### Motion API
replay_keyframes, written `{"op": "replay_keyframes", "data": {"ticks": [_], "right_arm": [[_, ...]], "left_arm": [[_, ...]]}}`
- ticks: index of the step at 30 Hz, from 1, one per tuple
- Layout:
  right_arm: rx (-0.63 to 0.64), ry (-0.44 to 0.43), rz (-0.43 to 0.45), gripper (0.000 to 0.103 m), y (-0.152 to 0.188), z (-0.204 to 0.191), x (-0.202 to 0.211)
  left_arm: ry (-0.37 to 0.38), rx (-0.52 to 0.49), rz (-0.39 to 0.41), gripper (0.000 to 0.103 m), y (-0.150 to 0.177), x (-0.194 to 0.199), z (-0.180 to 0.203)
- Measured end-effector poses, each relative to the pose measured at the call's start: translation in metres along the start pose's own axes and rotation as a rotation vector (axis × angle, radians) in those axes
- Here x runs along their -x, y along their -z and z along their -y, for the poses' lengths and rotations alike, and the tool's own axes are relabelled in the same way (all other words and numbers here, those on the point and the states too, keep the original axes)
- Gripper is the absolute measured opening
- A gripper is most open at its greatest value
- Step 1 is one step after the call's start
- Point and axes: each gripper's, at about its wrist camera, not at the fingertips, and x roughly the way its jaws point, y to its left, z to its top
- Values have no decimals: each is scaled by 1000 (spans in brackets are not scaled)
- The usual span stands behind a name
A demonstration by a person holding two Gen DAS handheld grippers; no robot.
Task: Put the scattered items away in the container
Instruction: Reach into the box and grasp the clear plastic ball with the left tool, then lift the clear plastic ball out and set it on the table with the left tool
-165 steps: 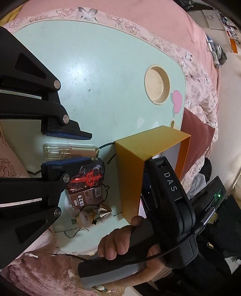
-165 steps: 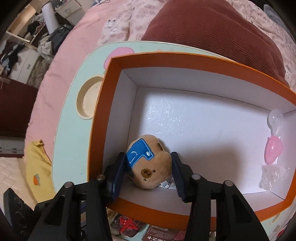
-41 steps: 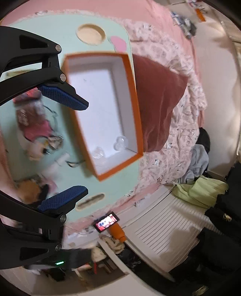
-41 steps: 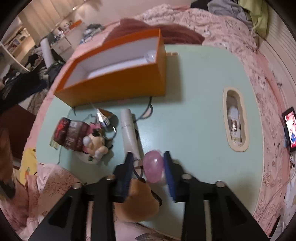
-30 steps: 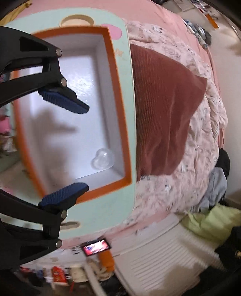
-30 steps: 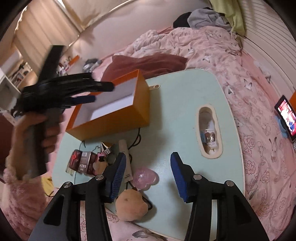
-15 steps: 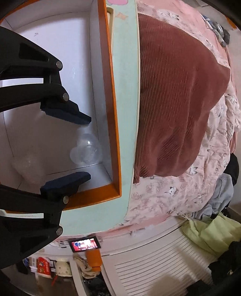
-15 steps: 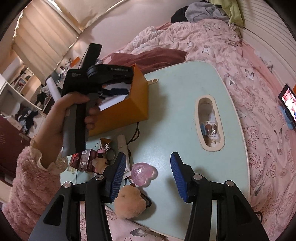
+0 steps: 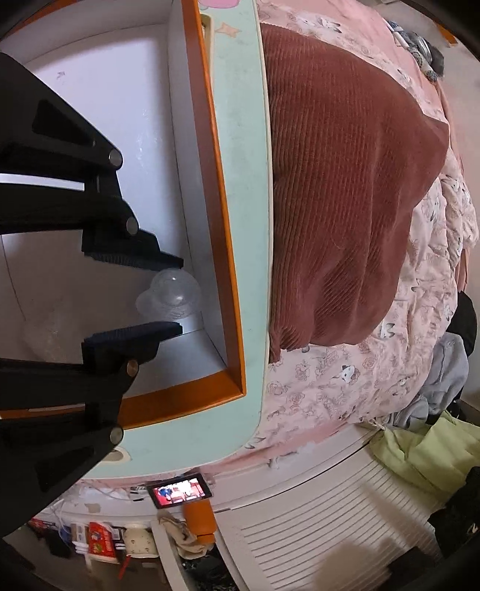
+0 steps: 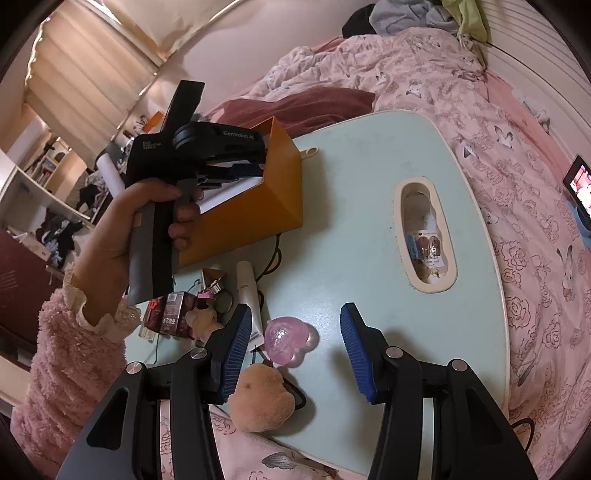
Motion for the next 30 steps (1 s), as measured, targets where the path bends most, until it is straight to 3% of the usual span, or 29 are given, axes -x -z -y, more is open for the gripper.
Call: {"op": "replay_keyframes", "data": {"ticks": [6, 12, 15, 19, 24, 27, 30], "right_arm": [[-5, 4, -6, 49, 1, 0, -3], [14, 13, -10, 49, 2, -6, -6], [21, 10, -10, 49, 1, -11, -7], [37, 12, -13, 49, 1, -19, -10], [56, 20, -23, 49, 1, -30, -14], [75, 30, -25, 49, -1, -39, -15], [95, 31, -16, 49, -11, -53, -15]], "left_arm": [[29, -19, 40, 20, 7, 21, -13], [79, -60, 160, 20, 26, 91, -31], [124, -121, 191, 20, 56, 131, -32], [151, -181, 177, 20, 110, 153, -44], [212, -159, 128, 20, 163, 150, -60], [203, -200, 121, 20, 193, 148, -57], [242, -221, 60, 20, 214, 140, -55]]}}
